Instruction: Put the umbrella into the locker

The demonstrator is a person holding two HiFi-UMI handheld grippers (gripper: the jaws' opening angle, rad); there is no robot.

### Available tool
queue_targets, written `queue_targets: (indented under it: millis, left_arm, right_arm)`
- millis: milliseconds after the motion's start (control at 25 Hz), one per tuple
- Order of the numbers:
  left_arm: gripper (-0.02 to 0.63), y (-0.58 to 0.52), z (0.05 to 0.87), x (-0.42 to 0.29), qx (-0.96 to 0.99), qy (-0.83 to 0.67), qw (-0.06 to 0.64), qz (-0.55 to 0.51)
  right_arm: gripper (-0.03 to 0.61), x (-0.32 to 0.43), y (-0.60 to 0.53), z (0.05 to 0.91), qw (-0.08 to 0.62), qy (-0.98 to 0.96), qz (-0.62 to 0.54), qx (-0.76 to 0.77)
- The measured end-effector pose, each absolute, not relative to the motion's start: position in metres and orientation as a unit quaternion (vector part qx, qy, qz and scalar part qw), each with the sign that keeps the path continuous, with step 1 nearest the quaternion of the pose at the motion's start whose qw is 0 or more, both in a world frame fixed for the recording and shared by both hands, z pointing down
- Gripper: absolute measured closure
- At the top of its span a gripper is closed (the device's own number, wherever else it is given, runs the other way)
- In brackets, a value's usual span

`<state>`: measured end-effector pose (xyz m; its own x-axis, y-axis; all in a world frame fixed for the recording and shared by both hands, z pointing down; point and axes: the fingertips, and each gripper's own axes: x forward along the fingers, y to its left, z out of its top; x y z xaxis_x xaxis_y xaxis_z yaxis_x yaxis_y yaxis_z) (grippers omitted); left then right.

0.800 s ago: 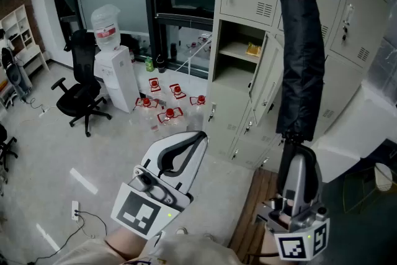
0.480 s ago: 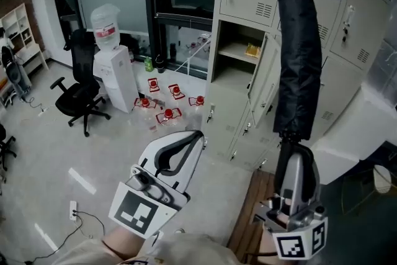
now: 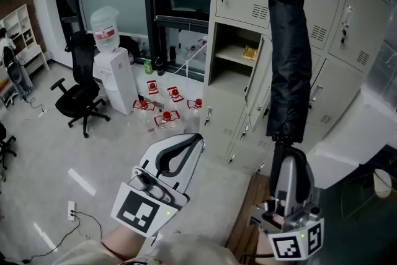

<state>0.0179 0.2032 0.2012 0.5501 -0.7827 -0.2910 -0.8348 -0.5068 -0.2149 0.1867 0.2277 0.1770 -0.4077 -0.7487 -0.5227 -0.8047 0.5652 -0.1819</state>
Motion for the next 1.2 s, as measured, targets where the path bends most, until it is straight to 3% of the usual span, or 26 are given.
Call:
queue_targets:
  millis: [600,1200]
  left_arm:
    - [0.606,0.181,0.23,0.058,-0.843,0.51,0.161,0.049]
    - [0.606,0.117,0.255,0.048,-0.835,0.523,0.168,0.035]
  right_arm:
    - [0.541,0.224,0.189,0.216,0.254,0.856,0.019,-0.45]
    - [0.54,0.2,0.119,0.253,0.217,0.87,0.0,-0.443]
